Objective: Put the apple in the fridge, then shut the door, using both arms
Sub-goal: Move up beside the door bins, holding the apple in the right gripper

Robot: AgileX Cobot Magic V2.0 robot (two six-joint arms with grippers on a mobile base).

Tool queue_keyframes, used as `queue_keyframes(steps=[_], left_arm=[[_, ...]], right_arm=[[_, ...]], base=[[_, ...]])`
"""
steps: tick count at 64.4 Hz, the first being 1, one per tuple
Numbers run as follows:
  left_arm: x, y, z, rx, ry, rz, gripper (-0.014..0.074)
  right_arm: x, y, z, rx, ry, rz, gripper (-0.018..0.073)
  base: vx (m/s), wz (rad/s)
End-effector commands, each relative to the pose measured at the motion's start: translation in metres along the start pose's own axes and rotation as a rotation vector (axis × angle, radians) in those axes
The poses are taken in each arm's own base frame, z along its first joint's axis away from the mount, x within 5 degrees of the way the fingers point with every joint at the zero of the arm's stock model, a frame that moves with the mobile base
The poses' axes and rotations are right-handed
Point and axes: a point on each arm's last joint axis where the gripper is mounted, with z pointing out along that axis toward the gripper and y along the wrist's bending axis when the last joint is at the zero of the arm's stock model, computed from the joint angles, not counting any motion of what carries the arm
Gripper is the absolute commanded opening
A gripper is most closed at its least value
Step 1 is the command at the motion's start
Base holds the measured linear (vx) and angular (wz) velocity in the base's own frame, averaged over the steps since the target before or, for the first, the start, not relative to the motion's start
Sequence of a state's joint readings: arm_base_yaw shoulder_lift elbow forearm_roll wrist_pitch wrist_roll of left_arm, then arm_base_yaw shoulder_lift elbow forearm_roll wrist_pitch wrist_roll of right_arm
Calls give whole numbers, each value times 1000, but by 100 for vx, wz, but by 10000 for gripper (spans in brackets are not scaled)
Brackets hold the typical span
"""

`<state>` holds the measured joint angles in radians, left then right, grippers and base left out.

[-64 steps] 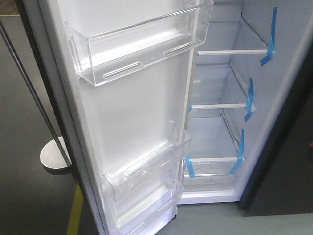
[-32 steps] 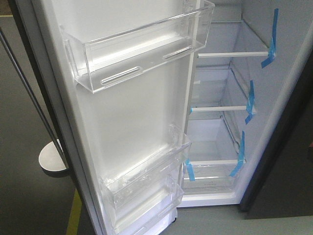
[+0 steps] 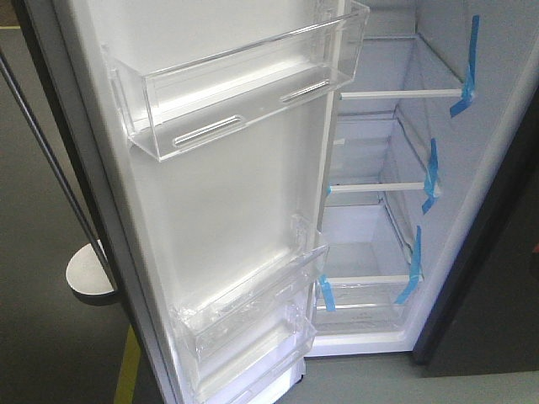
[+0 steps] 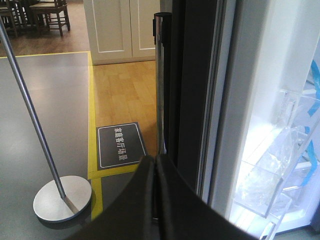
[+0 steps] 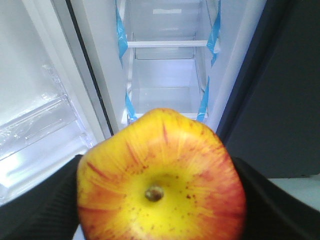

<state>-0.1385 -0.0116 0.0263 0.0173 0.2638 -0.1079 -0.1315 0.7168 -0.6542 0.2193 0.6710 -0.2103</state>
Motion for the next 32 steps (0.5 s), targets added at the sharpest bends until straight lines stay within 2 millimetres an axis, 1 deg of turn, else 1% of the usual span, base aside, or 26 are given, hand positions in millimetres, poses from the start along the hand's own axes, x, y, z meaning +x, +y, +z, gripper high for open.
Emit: queue_keyframes(steps=[1, 32], left_arm=[[0, 0, 1, 10, -63, -4, -6], [0, 0, 1, 10, -63, -4, -6]], right_arm=[[-14, -1, -6, 14, -100, 2, 188], [-14, -1, -6, 14, -100, 2, 188]], base=[[0, 0], [0, 0]])
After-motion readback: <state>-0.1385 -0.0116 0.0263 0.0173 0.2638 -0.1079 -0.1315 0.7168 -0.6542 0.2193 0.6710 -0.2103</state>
